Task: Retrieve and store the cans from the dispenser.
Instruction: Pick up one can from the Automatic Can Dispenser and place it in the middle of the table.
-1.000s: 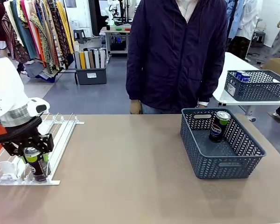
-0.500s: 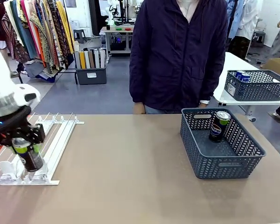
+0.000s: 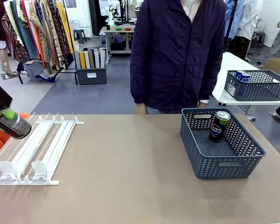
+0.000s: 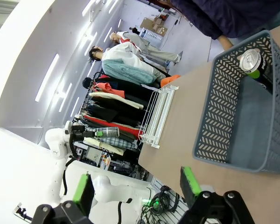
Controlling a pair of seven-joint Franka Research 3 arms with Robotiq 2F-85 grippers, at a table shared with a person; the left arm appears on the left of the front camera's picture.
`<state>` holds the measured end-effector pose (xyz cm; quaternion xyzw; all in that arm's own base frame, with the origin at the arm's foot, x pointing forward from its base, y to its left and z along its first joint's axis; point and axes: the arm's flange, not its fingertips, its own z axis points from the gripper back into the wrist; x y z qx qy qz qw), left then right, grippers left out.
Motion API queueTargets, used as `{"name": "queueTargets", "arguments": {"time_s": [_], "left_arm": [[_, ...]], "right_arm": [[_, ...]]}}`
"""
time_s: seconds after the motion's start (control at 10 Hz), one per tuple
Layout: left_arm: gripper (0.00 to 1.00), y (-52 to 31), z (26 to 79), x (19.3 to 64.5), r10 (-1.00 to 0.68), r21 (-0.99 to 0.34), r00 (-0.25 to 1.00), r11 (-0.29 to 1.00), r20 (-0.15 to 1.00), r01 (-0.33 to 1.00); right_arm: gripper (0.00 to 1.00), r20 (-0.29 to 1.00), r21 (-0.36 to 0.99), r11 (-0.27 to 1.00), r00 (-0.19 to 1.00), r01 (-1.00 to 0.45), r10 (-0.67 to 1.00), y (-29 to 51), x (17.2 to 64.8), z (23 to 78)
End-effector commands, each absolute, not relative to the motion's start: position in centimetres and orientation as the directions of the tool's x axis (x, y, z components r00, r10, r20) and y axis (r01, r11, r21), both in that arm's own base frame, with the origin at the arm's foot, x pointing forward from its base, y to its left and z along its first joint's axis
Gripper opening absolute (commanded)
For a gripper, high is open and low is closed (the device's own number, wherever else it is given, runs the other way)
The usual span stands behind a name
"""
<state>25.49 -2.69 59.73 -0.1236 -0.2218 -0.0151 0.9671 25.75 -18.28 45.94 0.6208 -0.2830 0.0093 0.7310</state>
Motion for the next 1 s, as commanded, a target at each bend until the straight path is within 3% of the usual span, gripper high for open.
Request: {"name": "queueTargets", "arguments": {"time_s": [0.0, 0.1, 0.6, 0.7, 0.9], "left_arm": [[0.0, -0.1, 58.5, 25.5, 0.11, -0.401, 0.894, 0.912, 0.434, 0.082], [0.0, -2.7, 59.7, 25.5, 0.026, -0.232, 0.901, 0.969, 0.433, 0.084], [0.0, -3.1, 58.8, 25.4, 0.032, -0.244, 0.907, 0.967, 0.42, 0.079], [0.0, -4.3, 59.0, 26.3, 0.019, -0.261, 0.895, 0.959, 0.445, 0.109], [0.0, -12.4, 60.2, 29.7, -0.202, -0.219, 0.872, 0.92, 0.446, 0.325]], "right_arm": [[1.0, 0.434, 0.9, 0.209, 0.827, -0.382, -0.358, -18.2, 26.1, 46.4], [1.0, 0.434, 0.9, 0.209, 0.827, -0.382, -0.358, -18.2, 26.1, 46.4], [1.0, 0.434, 0.9, 0.209, 0.827, -0.382, -0.358, -18.2, 26.1, 46.4], [1.0, 0.434, 0.9, 0.209, 0.827, -0.382, -0.358, -18.2, 26.1, 46.4], [1.0, 0.434, 0.9, 0.209, 0.827, -0.382, -0.358, -18.2, 26.1, 46.4]]}}
